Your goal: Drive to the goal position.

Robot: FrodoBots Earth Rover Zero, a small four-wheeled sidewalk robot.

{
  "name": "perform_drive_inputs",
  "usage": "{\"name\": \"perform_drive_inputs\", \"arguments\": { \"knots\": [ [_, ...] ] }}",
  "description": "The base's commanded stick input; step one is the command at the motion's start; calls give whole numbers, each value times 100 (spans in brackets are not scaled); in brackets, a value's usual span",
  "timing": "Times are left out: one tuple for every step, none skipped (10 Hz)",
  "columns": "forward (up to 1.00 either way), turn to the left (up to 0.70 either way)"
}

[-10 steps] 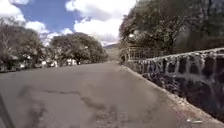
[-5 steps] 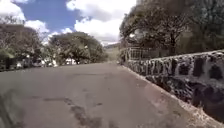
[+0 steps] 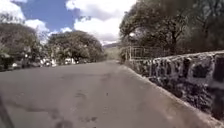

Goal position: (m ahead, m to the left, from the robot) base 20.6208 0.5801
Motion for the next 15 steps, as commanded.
{"name": "perform_drive_inputs", "arguments": {
  "knots": [
    [70,0],
    [70,0],
    [70,0],
    [70,0],
    [70,0],
    [70,0],
    [70,0],
    [70,0],
    [70,0],
    [70,0],
    [70,0],
    [70,0],
    [70,0],
    [70,0],
    [70,0]
  ]
}}
